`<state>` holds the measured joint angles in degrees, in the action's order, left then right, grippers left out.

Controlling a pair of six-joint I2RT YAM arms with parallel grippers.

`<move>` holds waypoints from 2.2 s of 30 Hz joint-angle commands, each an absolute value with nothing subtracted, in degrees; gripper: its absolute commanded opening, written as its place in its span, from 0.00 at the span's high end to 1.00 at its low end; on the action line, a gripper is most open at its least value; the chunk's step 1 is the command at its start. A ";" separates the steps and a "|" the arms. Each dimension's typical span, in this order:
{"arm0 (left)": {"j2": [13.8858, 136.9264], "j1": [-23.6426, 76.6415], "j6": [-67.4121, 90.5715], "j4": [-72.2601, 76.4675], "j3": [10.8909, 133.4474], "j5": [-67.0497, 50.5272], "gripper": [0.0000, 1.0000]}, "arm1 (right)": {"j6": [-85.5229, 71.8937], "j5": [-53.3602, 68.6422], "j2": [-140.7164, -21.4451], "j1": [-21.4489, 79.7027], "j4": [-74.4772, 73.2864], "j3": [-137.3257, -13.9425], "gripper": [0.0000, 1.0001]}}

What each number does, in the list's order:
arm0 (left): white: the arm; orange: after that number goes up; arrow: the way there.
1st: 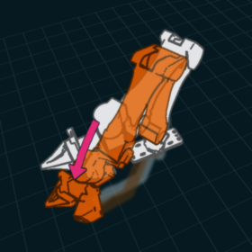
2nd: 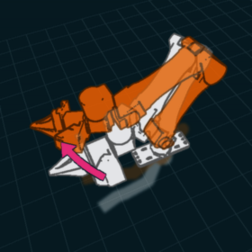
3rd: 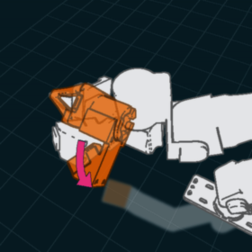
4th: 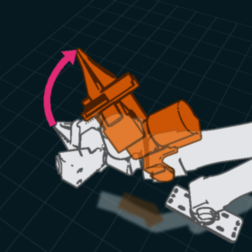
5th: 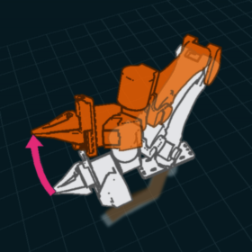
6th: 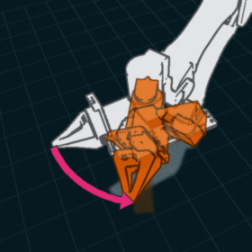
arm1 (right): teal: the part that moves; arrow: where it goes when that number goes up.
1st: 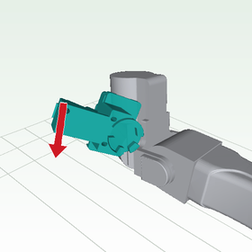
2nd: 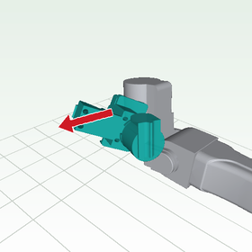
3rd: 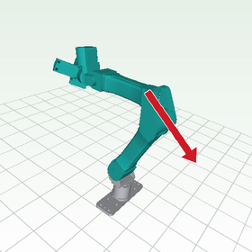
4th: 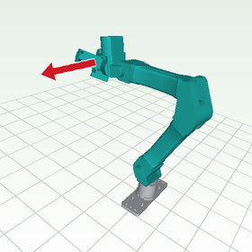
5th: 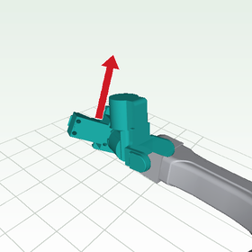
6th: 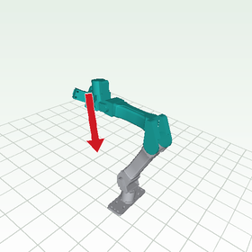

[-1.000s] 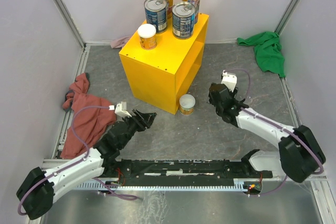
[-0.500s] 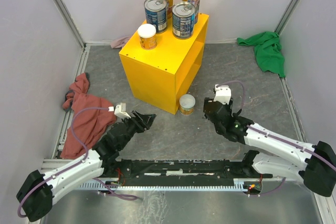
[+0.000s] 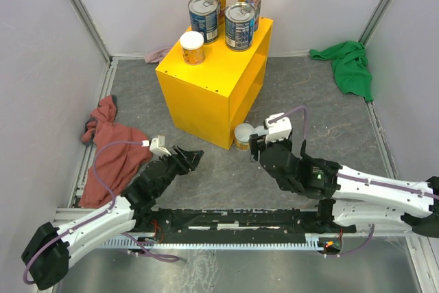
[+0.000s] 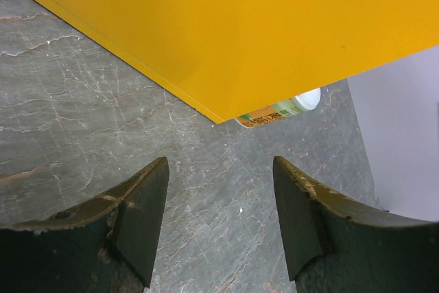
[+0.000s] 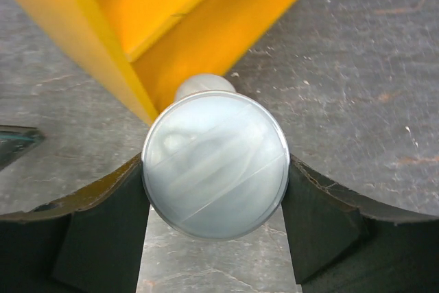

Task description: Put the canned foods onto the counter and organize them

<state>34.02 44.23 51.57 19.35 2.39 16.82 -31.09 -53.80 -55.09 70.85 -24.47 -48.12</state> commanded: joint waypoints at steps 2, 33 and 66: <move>33.35 44.47 53.62 21.23 2.20 16.88 0.31 | -26.46 -62.51 -57.40 78.07 -22.19 -56.65 0.90; 30.03 44.42 53.09 17.05 4.30 16.31 0.31 | -4.97 -52.79 -80.96 84.46 -12.62 -91.72 0.93; 27.84 44.47 53.43 15.88 2.34 16.69 0.31 | -9.01 -38.75 -93.26 58.35 -19.78 -113.39 0.98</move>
